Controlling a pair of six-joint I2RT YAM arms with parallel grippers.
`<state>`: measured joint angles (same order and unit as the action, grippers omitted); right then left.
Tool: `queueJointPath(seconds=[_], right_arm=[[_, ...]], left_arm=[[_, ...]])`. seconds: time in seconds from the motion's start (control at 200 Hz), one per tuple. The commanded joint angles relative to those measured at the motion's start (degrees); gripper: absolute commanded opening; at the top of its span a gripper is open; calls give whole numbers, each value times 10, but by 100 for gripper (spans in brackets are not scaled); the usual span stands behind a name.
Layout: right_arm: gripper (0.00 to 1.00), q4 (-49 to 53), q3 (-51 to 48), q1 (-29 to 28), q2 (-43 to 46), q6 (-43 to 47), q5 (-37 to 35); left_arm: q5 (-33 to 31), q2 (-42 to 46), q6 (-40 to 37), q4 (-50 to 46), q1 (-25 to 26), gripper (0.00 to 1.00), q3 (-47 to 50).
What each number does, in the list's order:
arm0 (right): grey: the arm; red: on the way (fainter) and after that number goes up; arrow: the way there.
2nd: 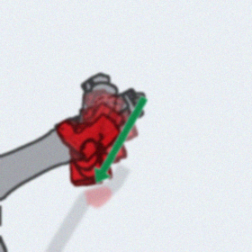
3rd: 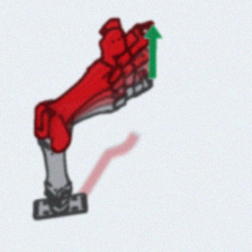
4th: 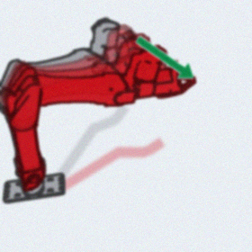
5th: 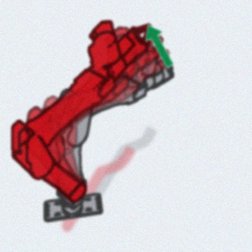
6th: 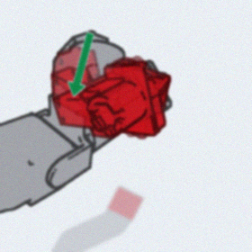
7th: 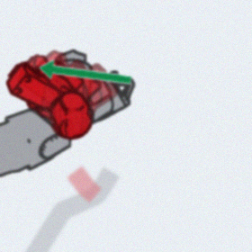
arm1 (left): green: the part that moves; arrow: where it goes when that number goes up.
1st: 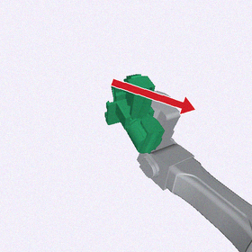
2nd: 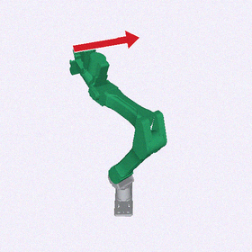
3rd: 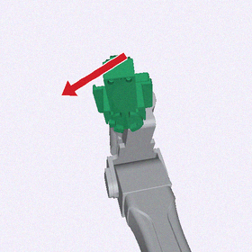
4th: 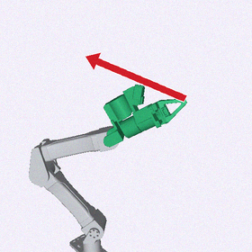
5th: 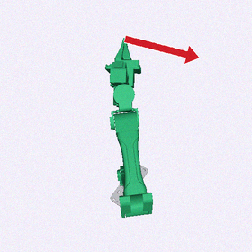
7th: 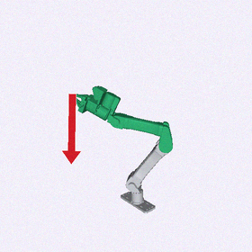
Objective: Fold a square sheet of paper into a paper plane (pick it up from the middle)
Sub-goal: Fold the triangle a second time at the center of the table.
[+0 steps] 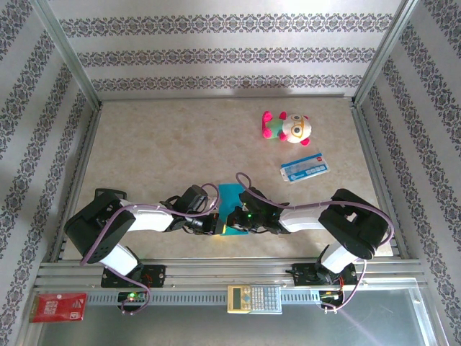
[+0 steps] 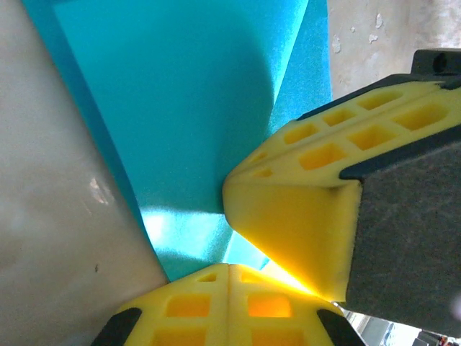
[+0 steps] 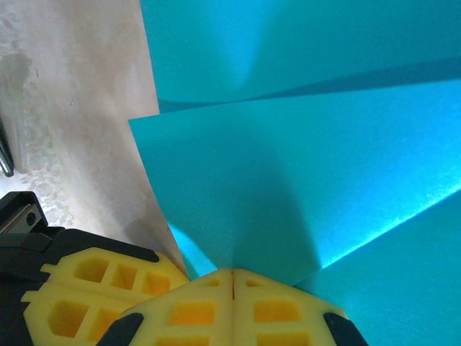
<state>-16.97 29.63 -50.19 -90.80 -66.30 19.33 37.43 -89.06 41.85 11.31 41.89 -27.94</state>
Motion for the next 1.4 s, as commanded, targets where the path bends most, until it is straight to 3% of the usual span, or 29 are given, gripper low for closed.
queueJointPath(seconds=[0.0,1.394], right_arm=[[1,53,0,22,-16,9,-34],[1,78,9,199,-29,117,-26]], left_arm=[[-44,-29,-21,-108,0,0,22],[-45,-41,-35,-125,0,0,16]])
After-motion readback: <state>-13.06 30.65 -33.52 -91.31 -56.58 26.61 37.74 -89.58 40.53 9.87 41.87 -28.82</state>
